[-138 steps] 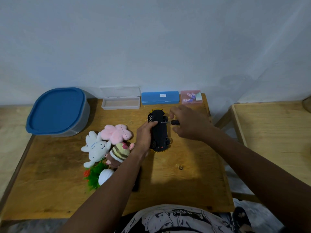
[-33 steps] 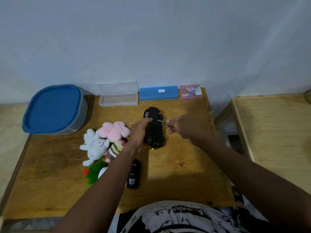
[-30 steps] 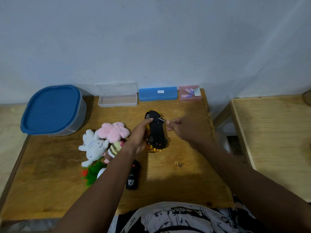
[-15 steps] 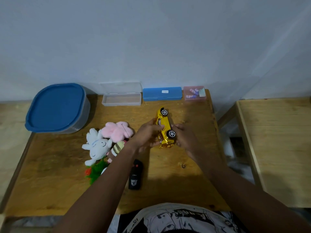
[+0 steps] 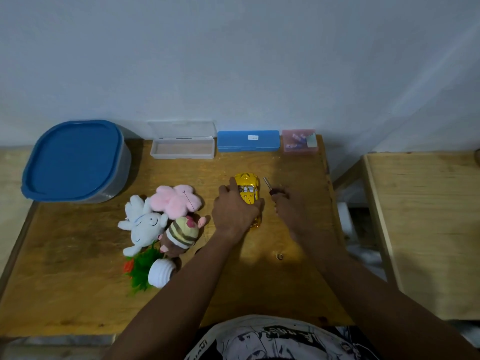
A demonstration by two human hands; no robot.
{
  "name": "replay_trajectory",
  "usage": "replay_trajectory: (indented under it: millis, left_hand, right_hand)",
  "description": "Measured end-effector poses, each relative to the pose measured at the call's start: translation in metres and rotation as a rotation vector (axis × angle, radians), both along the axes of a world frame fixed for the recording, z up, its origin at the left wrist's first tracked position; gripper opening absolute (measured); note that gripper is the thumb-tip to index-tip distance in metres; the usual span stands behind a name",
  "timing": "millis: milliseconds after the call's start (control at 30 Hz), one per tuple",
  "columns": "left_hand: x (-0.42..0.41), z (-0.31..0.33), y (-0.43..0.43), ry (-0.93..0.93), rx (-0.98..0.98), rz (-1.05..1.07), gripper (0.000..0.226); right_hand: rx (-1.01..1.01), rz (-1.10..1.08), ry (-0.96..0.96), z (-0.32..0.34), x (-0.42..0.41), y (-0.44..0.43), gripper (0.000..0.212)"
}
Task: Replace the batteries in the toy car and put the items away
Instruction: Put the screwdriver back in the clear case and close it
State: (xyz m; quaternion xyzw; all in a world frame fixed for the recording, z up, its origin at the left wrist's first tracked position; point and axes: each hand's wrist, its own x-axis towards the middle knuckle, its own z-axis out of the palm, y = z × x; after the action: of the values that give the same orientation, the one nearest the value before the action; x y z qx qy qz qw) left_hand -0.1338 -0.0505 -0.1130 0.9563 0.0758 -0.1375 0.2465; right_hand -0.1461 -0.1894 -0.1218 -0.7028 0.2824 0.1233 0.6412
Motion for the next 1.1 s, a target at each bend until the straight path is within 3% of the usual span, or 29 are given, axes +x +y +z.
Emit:
replay_trajectory:
  millis: [167,367,500,633,900,1033,1100]
  left_hand:
    - [0.013,0.017,0.013,-0.069,-0.036,0.031,0.098]
    - [0.092,0.063,0.075,-0.234,-0.070,0.078,0.058]
    - [0.147,0.073,0.135,-0.096,-0.194,0.213,0.067]
    - [0.167,0.047,0.185,-0.112,-0.118,0.244,0.075]
    - [0.166,-0.009,0.221,-0.157,-0.441,0.123,0.098]
    - [0.168,-0.018,0.225,-0.177,-0.490,0.094,0.094]
    - [0.170,-0.020,0.226,-0.177,-0.520,0.097,0.093]
  right_hand:
    - [-0.277,-0.023,-0.178,0.005,0.024,0.010,0.026]
    - [-0.434,0.183,-0.361,0.019,0.082,0.052,0.014]
    - [-0.651,0.448,-0.390,0.009,0.128,0.098,0.017]
    - [-0.845,0.600,-0.335,-0.003,0.162,0.136,0.019]
    - [-0.838,0.562,-0.361,-0.015,0.184,0.175,0.019]
    - [-0.885,0.538,-0.321,-0.026,0.184,0.171,0.021]
    - [-0.918,0.418,-0.340,-0.028,0.181,0.165,0.021]
